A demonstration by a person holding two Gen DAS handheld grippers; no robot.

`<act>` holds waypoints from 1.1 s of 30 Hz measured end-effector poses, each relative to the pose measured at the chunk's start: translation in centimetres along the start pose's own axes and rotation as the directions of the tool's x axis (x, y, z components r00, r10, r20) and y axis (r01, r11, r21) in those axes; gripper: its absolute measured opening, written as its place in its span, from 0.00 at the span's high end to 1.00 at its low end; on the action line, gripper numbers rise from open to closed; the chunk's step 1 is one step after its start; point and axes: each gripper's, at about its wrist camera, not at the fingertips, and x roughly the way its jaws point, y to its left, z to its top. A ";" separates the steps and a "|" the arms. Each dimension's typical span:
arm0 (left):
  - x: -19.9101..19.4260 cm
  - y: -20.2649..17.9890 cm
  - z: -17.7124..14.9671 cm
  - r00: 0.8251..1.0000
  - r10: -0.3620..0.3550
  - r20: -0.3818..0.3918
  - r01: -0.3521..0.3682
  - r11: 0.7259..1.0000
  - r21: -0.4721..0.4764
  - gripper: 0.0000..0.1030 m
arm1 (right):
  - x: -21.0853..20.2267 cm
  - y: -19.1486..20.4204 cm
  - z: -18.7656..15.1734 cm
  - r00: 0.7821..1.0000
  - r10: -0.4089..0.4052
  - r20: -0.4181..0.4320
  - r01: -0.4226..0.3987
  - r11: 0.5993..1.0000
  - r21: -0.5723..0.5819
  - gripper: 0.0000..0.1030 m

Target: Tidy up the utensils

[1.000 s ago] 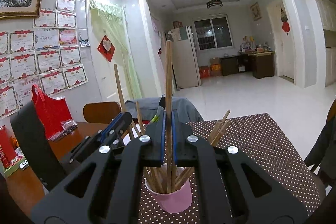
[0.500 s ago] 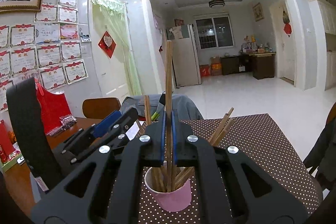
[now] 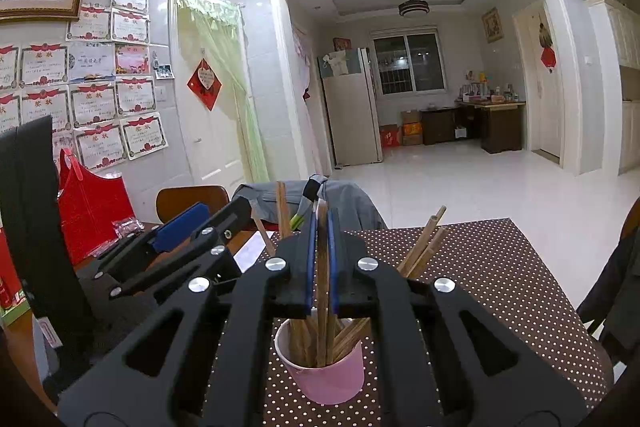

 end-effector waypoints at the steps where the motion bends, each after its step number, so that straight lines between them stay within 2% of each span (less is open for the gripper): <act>1: 0.1 0.1 0.0 1.000 0.001 0.000 -0.001 1.000 -0.004 0.60 | 0.1 0.1 0.0 1.000 0.001 0.000 -0.001 1.000 -0.002 0.93; 15: -0.3 -0.3 0.2 1.000 0.017 -0.005 -0.017 1.000 0.017 0.60 | 0.3 0.0 0.1 1.000 -0.011 -0.002 0.011 1.000 0.003 0.92; 20: -1.3 -0.8 0.3 0.998 0.062 0.006 -0.062 0.997 0.053 0.59 | -0.1 0.0 0.1 1.000 -0.029 0.004 0.029 1.000 -0.003 0.73; 22: -2.0 -0.4 0.3 0.998 0.059 -0.009 -0.058 0.998 0.039 0.59 | -0.5 0.0 0.1 0.999 -0.042 0.012 0.042 0.999 -0.006 0.57; 23: -2.4 -0.2 0.3 0.998 0.059 -0.013 -0.058 0.998 0.035 0.59 | -0.7 0.1 0.2 0.998 -0.055 0.019 0.055 0.998 -0.012 0.53; 27: -4.3 0.2 0.3 0.996 0.086 -0.015 -0.085 0.994 0.073 0.55 | -2.3 0.8 0.1 0.997 -0.068 0.037 0.070 0.997 -0.044 0.50; 29: -5.2 0.2 0.3 0.995 0.097 -0.009 -0.096 0.992 0.081 0.48 | -3.2 1.1 -0.2 0.997 -0.070 0.031 0.071 0.996 -0.051 0.48; 33: -7.7 -0.2 0.4 0.996 0.090 0.005 -0.090 0.992 0.091 0.46 | -4.8 1.4 -0.5 0.997 -0.080 0.022 0.081 0.995 -0.058 0.45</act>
